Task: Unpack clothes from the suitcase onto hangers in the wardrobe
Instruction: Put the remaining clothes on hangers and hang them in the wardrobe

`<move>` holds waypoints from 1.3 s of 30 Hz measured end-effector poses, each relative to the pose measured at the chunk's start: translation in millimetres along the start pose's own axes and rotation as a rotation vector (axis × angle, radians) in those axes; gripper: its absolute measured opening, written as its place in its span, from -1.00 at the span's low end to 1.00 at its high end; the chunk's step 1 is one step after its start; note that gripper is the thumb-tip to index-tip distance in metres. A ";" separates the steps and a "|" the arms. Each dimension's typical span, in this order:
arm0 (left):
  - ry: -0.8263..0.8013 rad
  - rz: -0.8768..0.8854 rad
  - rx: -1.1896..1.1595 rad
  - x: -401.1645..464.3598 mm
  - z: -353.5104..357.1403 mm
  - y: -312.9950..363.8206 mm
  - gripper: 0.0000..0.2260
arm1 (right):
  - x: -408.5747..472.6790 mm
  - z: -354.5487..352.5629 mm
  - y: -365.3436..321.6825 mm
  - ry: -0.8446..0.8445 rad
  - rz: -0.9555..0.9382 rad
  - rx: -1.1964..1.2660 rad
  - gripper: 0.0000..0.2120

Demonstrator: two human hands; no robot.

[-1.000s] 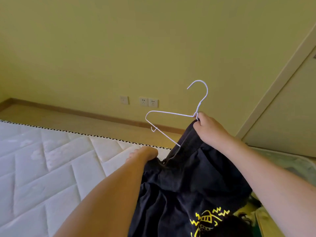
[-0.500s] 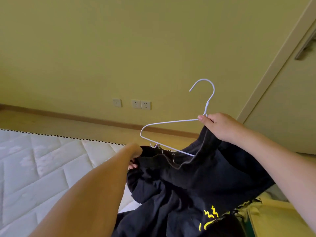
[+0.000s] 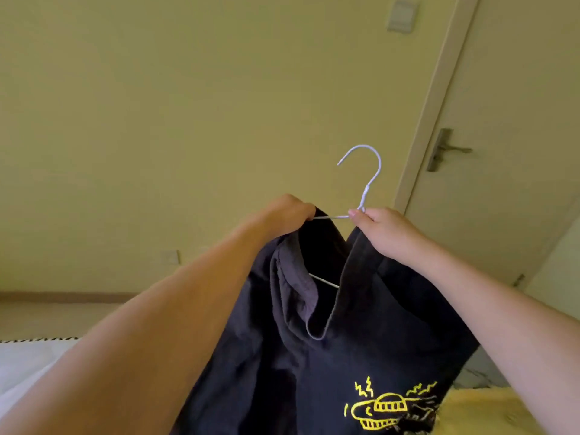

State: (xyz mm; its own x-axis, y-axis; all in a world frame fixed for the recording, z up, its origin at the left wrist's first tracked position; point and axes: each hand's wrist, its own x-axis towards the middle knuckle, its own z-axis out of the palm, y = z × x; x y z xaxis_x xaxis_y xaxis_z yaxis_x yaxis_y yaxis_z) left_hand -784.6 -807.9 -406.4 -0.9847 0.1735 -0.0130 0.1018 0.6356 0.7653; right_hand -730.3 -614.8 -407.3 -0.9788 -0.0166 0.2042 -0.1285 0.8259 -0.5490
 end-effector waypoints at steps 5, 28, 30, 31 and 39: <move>-0.098 0.242 -0.017 -5.9 12.4 105.1 -0.68 | -32.5 -83.8 12.6 0.239 0.108 0.120 -0.57; -0.656 1.144 -0.257 -169.5 155.7 405.0 -0.73 | -328.8 -336.9 32.1 0.806 0.613 0.193 -0.50; -0.678 1.202 -0.291 -210.0 165.8 417.7 -0.74 | -368.5 -345.8 24.7 0.864 0.632 0.185 -0.49; -0.682 1.221 -0.300 -226.1 169.2 421.8 -0.75 | -383.5 -349.2 22.0 0.882 0.635 0.181 -0.49; -0.717 1.336 -0.383 -352.3 194.5 466.4 -0.72 | -509.4 -391.3 -7.9 0.985 0.664 0.096 -0.69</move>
State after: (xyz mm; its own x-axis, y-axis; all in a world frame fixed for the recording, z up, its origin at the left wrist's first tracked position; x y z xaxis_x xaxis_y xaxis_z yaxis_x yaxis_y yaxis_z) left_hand -362.7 -426.3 -170.0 0.0682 0.8140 0.5769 0.6639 -0.4686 0.5827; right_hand -168.3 -392.3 -189.8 -0.3203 0.8729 0.3682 0.3047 0.4629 -0.8324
